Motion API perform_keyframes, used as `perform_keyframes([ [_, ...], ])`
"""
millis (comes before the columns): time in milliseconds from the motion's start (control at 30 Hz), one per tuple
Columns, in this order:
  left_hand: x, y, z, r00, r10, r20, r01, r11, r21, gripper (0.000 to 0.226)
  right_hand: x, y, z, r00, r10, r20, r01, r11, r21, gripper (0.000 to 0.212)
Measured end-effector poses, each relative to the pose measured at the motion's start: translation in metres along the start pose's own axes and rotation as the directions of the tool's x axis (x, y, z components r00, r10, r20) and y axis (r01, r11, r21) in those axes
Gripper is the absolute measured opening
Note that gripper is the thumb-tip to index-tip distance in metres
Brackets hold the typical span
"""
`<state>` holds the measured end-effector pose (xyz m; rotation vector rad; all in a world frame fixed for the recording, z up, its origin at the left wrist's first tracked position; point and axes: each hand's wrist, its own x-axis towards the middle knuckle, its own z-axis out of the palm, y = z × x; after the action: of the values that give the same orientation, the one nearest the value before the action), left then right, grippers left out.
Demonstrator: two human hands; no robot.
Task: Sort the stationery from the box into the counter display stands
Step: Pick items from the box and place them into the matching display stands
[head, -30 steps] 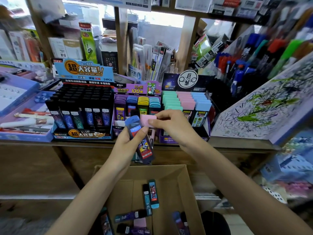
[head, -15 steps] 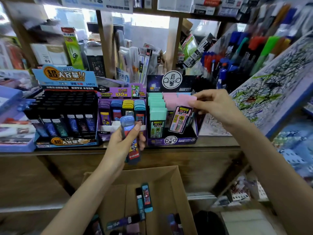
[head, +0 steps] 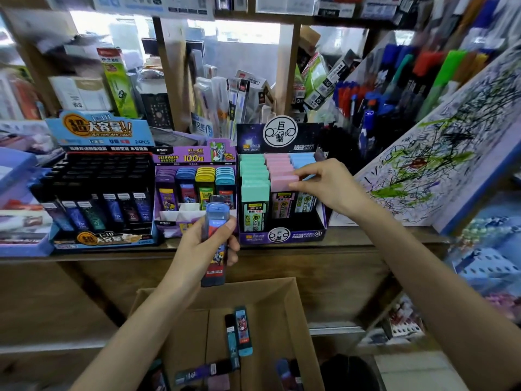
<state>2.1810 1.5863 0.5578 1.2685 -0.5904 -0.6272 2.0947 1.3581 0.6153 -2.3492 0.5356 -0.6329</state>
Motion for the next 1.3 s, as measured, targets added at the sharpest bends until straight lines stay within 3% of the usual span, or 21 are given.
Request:
perform_keyframes([
  [233, 0.002, -0.002, 0.003, 1.000, -0.006, -0.016, 0.006, 1.000, 0.001, 0.022, -0.001, 0.001, 0.009, 0.991, 0.107, -0.082, -0.100, 0.991, 0.091, 0.024],
  [433, 0.001, -0.003, 0.005, 1.000, -0.007, -0.009, 0.008, 1.000, 0.026, 0.028, -0.001, 0.001, 0.016, 0.983, 0.129, -0.132, -0.128, 0.992, 0.018, 0.031],
  [667, -0.001, 0.000, 0.005, 1.000, -0.002, 0.010, 0.002, 1.000, 0.019, 0.026, -0.015, -0.015, 0.012, 0.981, 0.185, -0.060, -0.194, 0.945, -0.265, 0.036],
  [733, -0.001, 0.000, 0.004, 1.000, 0.002, 0.019, -0.002, 1.000, 0.021, 0.025, -0.029, -0.025, 0.013, 0.990, 0.126, -0.059, -0.135, 0.975, -0.178, 0.028],
  [833, -0.001, -0.001, 0.003, 0.999, 0.003, 0.052, -0.005, 0.999, 0.037, 0.026, -0.050, -0.047, 0.026, 0.997, 0.056, -0.047, -0.052, 0.995, 0.086, 0.018],
  [1000, -0.005, -0.004, 0.001, 0.994, 0.017, 0.108, -0.024, 0.998, 0.059, 0.027, -0.056, -0.068, 0.057, 0.971, 0.067, 0.229, -0.159, 0.898, 0.411, 0.011],
  [1167, -0.013, -0.003, -0.024, 0.999, 0.032, 0.041, -0.034, 0.998, 0.043, 0.034, -0.049, -0.081, 0.077, 0.976, 0.024, 0.218, -0.109, 0.915, 0.388, 0.010],
  [1300, -0.019, 0.003, -0.052, 0.995, -0.013, -0.097, 0.011, 1.000, -0.024, 0.044, -0.036, -0.097, 0.084, 0.977, 0.006, 0.213, -0.116, 0.852, 0.510, 0.011],
])
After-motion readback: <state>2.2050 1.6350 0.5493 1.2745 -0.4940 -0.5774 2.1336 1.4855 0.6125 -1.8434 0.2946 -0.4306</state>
